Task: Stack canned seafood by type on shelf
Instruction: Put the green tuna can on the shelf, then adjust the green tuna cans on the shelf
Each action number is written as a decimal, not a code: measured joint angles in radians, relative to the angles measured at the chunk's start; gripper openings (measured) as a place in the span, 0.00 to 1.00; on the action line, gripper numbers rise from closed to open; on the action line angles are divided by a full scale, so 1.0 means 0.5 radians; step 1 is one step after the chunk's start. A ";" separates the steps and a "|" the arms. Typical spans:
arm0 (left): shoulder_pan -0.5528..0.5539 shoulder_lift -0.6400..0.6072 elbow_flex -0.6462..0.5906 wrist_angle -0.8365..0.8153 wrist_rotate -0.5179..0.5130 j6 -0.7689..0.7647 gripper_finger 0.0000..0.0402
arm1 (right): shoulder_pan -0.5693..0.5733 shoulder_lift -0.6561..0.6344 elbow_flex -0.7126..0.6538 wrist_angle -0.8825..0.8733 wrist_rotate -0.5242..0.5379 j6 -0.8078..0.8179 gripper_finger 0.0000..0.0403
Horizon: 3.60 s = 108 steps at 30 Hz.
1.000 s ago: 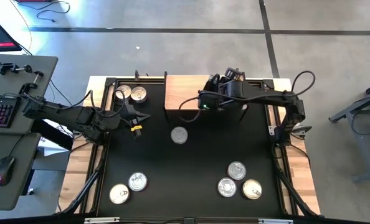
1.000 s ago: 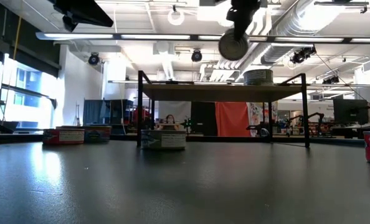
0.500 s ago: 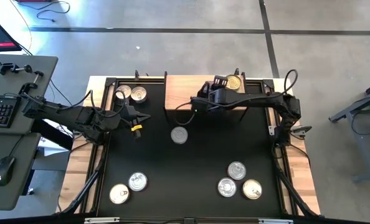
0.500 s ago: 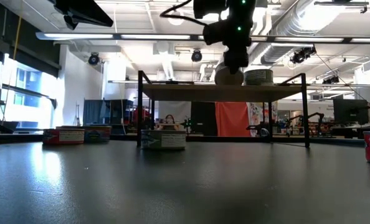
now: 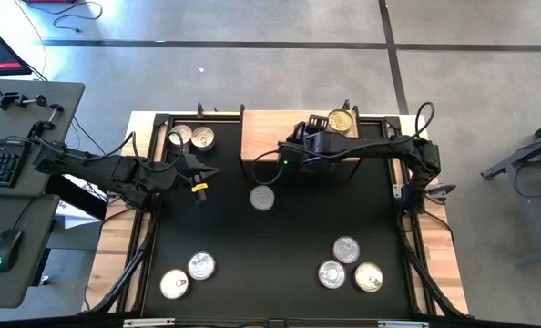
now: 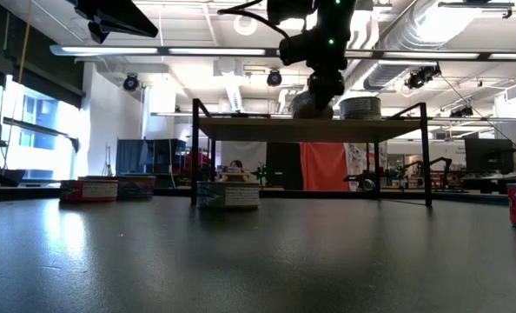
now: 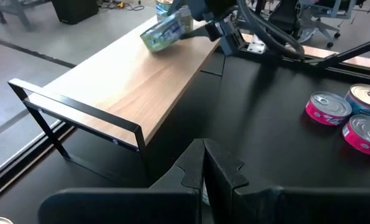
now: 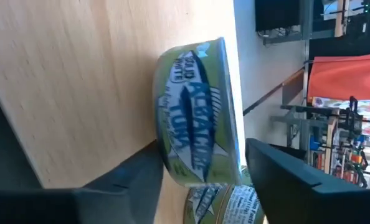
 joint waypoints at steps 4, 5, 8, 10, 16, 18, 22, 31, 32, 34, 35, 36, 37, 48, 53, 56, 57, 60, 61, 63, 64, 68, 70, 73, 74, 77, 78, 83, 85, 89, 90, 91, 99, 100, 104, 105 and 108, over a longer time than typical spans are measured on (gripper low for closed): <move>0.000 0.000 0.000 0.000 0.000 0.000 0.00 | -0.001 0.000 0.000 -0.015 -0.042 0.001 0.61; -0.001 0.000 0.000 0.000 0.000 0.001 0.00 | -0.001 0.000 0.007 -0.042 -0.057 0.001 0.62; 0.000 0.000 0.000 0.000 0.000 0.001 0.00 | -0.001 0.000 0.057 -0.125 -0.102 0.038 0.63; -0.001 0.000 0.000 -0.001 -0.001 0.002 0.00 | -0.001 0.000 0.100 -0.245 -0.144 0.091 0.64; 0.000 0.000 0.000 -0.001 -0.001 0.053 0.00 | -0.010 0.000 0.327 -0.476 -0.218 0.214 0.64; 0.000 0.000 0.000 -0.001 -0.001 0.053 0.00 | -0.002 -0.002 0.430 -0.490 -0.281 0.246 0.64; 0.000 0.000 0.000 -0.002 -0.001 0.053 0.00 | 0.018 -0.011 0.638 -0.496 -0.483 0.362 0.59; 0.000 0.000 0.000 -0.004 -0.001 0.052 0.00 | -0.009 -0.012 0.398 -0.177 -1.030 0.651 0.04; 0.000 0.000 0.000 -0.004 -0.001 0.052 0.00 | -0.026 -0.012 0.351 -0.113 -1.116 0.681 0.04; 0.000 0.000 0.000 -0.004 -0.001 0.053 0.00 | -0.074 -0.002 0.270 -0.018 -1.151 0.749 0.02; 0.000 0.000 0.000 -0.004 -0.001 0.053 0.00 | -0.094 0.001 0.241 0.029 -1.106 0.783 0.01; 0.000 0.000 0.000 -0.004 -0.001 0.053 0.00 | -0.113 0.002 0.217 0.069 -1.048 0.817 0.01; 0.000 0.000 0.000 -0.004 -0.001 0.053 0.00 | -0.129 0.002 0.203 0.091 -0.995 0.843 0.01; 0.000 0.000 0.000 -0.014 -0.002 0.055 0.00 | -0.262 0.001 0.172 0.135 -0.971 0.855 0.00; 0.000 0.000 0.000 -0.016 -0.002 0.055 0.00 | -0.301 0.001 0.172 0.129 -0.942 0.821 0.00; -0.001 0.000 0.000 -0.016 -0.003 0.056 0.00 | -0.314 0.001 0.172 0.108 -0.911 0.773 0.00; 0.000 0.000 0.000 -0.016 -0.003 0.056 0.00 | -0.314 0.001 0.172 0.094 -0.878 0.767 0.00; 0.000 0.000 0.000 -0.017 -0.004 0.057 0.00 | -0.312 0.001 0.172 0.091 -0.812 0.752 0.00; 0.000 0.000 0.000 -0.017 -0.007 0.056 0.00 | -0.312 0.001 0.172 0.091 -0.809 0.749 0.00; 0.000 0.000 0.000 -0.017 -0.015 0.057 0.00 | -0.311 0.001 0.172 0.091 -0.798 0.711 0.00; 0.000 0.000 0.000 -0.017 -0.016 0.056 0.00 | -0.311 0.001 0.172 0.093 -0.797 0.691 0.00; 0.000 0.000 0.000 -0.017 -0.020 0.057 0.00 | -0.292 -0.037 0.172 0.098 -0.761 0.640 0.00; 0.000 0.000 0.000 -0.018 -0.021 0.057 0.00 | -0.262 -0.092 0.172 0.092 -0.729 0.638 0.00; 0.000 0.000 0.000 -0.018 -0.021 0.056 0.00 | -0.189 -0.207 0.172 0.026 -0.624 0.632 0.00; 0.000 0.000 0.000 -0.018 -0.021 0.056 0.00 | -0.164 -0.249 0.172 -0.044 -0.571 0.660 0.00; 0.000 0.000 0.000 -0.018 -0.021 0.056 0.00 | -0.144 -0.346 0.172 -0.315 -0.563 0.814 0.00; 0.000 0.000 0.000 -0.018 -0.021 0.056 0.00 | -0.152 -0.376 0.172 -0.375 -0.595 0.857 0.00; 0.000 0.000 0.000 -0.018 -0.020 0.056 0.00 | -0.206 -0.469 0.160 -0.513 -0.698 1.110 0.00; 0.000 0.000 0.000 -0.019 -0.020 0.056 0.00 | -0.266 -0.500 0.045 -0.518 -0.783 1.241 0.00; 0.000 0.000 0.000 -0.018 -0.020 0.056 0.00 | -0.361 -0.656 -0.311 -0.285 -1.003 1.586 0.00; 0.000 0.000 0.000 -0.018 -0.020 0.056 0.00 | -0.347 -0.711 -0.394 -0.214 -0.977 1.702 0.00; 0.000 0.000 0.000 -0.018 -0.020 0.056 0.00 | -0.341 -0.761 -0.466 -0.156 -0.950 1.818 0.00; 0.000 0.000 0.000 -0.017 -0.019 0.054 0.00 | -0.401 -0.899 -0.738 0.088 -0.837 2.127 0.00; 0.000 0.000 0.000 -0.017 -0.019 0.054 0.00 | -0.414 -0.893 -0.754 0.093 -0.849 2.127 0.00; 0.000 0.000 0.000 -0.017 -0.019 0.054 0.00 | -0.449 -0.875 -0.795 0.165 -0.849 2.109 0.00; 0.000 0.000 0.000 -0.016 -0.020 0.055 0.00 | -0.458 -0.874 -0.801 0.174 -0.839 2.112 0.00; 0.000 0.000 0.000 -0.016 -0.029 0.055 0.00 | -0.493 -0.864 -0.811 0.196 -0.825 2.112 0.00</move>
